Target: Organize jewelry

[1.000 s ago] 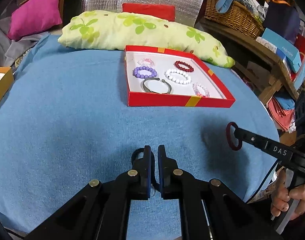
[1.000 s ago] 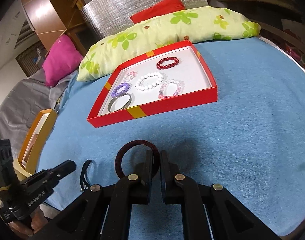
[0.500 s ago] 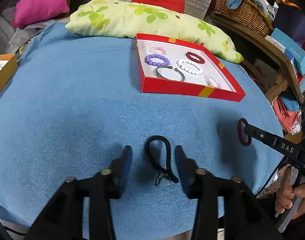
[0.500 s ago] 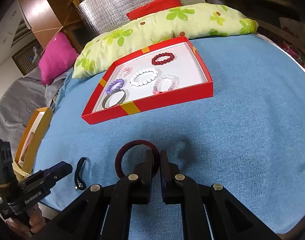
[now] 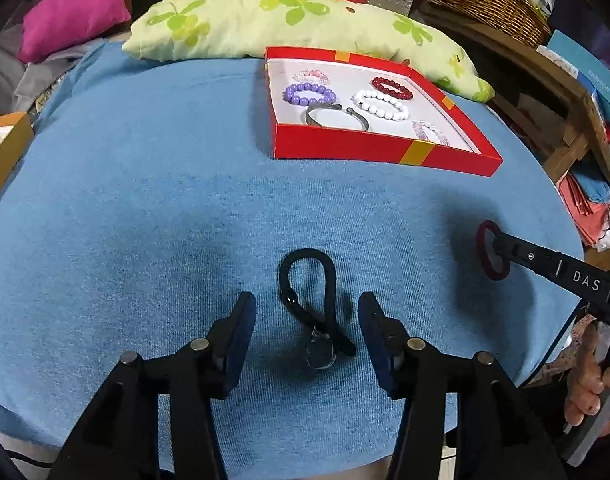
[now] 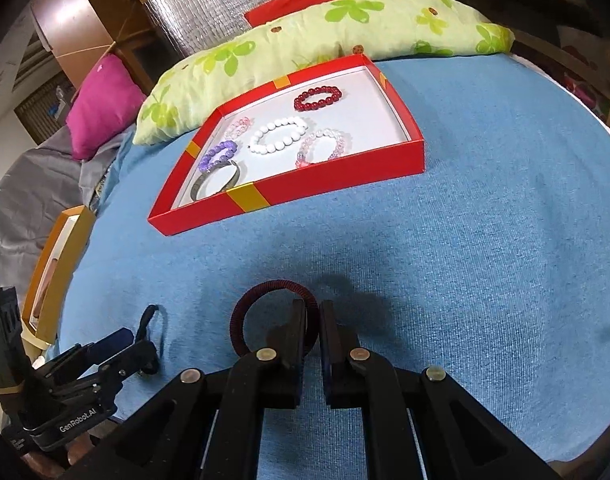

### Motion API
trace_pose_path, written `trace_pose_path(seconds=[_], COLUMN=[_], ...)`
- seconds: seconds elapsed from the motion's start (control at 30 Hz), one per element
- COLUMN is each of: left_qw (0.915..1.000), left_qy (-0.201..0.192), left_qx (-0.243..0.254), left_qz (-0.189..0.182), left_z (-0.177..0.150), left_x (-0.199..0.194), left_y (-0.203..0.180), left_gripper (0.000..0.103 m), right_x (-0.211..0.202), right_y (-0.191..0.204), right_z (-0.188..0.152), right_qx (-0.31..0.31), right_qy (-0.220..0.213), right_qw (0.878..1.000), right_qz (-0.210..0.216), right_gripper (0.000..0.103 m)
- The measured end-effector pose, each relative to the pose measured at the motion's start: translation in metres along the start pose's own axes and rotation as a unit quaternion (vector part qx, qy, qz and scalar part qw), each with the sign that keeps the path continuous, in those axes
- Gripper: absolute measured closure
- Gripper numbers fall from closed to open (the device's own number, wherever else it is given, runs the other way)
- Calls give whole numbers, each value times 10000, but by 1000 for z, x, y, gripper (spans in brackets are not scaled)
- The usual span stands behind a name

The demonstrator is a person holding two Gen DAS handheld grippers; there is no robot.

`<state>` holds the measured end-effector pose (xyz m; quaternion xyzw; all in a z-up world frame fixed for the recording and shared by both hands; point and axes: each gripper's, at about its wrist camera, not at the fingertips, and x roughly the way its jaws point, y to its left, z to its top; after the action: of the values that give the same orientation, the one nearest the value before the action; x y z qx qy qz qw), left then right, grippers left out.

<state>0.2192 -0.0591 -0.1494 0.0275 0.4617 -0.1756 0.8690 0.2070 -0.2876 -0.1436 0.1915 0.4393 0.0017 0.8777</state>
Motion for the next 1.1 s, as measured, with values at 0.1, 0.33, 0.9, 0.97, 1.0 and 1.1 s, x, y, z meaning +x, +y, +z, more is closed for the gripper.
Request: trace_pose_path(seconds=[0.1,0.33,0.9,0.97,1.0,1.1], left_qw=[9999,9997,9998,9998,9998,9997], left_qy=[-46,-88,-76,-69,-65,-101], left_qx=[77,169,196,167,149,131], left_qz=[73,144,6,-47,-85,-160], left_z=[0,1,0,0,0,0], left_x=[-1,-4,-4,-4,-4,-5], left_y=[-3,-6,-6,-5,-4,-4], left_gripper=[53,59,89,93,93,95], right_x=[1,7,11,11,11,11], right_y=[0,-3,-3,-2,-2,0], right_z=[-1,-1,-2,-3,-3,-3], right_qx=[9,56,52,22,0,-82], right_qy=[27,166,241,241,238,232], right_qw=[10000,9998,9996,9996,9996,9995], right_qz=[-4,-60,-122,-138,-151,-190], right_gripper=[95,96,94,94,94,94])
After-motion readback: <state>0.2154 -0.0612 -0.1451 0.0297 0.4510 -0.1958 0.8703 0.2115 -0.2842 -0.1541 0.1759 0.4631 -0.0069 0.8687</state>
